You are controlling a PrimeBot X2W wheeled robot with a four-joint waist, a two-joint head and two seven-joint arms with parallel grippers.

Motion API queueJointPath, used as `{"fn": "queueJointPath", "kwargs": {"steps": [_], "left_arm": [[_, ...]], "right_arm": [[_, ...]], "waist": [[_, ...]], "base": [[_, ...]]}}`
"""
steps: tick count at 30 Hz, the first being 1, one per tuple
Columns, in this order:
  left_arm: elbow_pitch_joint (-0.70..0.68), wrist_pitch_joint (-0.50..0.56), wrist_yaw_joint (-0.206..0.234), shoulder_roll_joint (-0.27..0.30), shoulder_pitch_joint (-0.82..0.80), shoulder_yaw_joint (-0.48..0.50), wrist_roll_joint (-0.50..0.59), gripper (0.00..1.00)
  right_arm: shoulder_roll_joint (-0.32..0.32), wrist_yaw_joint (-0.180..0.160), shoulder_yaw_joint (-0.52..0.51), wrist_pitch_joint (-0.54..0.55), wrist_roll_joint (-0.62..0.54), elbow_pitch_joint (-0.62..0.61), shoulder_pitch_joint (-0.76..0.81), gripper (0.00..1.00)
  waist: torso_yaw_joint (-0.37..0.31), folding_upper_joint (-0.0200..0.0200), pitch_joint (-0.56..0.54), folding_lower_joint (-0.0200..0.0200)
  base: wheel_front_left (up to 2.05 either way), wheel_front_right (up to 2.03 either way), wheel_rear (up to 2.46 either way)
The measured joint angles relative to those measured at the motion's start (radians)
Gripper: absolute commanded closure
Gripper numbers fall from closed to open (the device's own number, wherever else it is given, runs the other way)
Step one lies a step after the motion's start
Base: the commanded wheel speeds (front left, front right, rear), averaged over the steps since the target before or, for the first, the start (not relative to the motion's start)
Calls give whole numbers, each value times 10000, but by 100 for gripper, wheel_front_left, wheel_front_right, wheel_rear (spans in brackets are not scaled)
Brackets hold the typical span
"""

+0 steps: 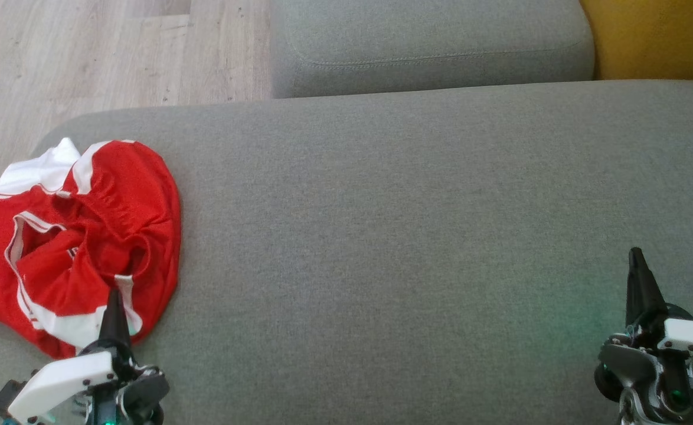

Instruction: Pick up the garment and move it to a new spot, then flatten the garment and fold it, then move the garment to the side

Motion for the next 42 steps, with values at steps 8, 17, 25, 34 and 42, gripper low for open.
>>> {"fn": "queueJointPath", "kwargs": {"steps": [8, 17, 25, 34, 42], "left_arm": [[0, 0, 0, 0, 0, 0, 0, 100], [0, 0, 0, 0, 0, 0, 0, 100], [0, 0, 0, 0, 0, 0, 0, 100], [0, 0, 0, 0, 0, 0, 0, 100], [0, 0, 0, 0, 0, 0, 0, 100]], "right_arm": [[0, 0, 0, 0, 0, 0, 0, 100], [0, 0, 0, 0, 0, 0, 0, 100], [0, 0, 0, 0, 0, 0, 0, 100], [0, 0, 0, 0, 0, 0, 0, 100], [0, 0, 0, 0, 0, 0, 0, 100]], "waist": [[0, 0, 0, 0], [0, 0, 0, 0], [0, 0, 0, 0], [0, 0, 0, 0], [0, 0, 0, 0]], "base": [[0, 0, 0], [0, 0, 0], [0, 0, 0], [0, 0, 0], [0, 0, 0]]}}
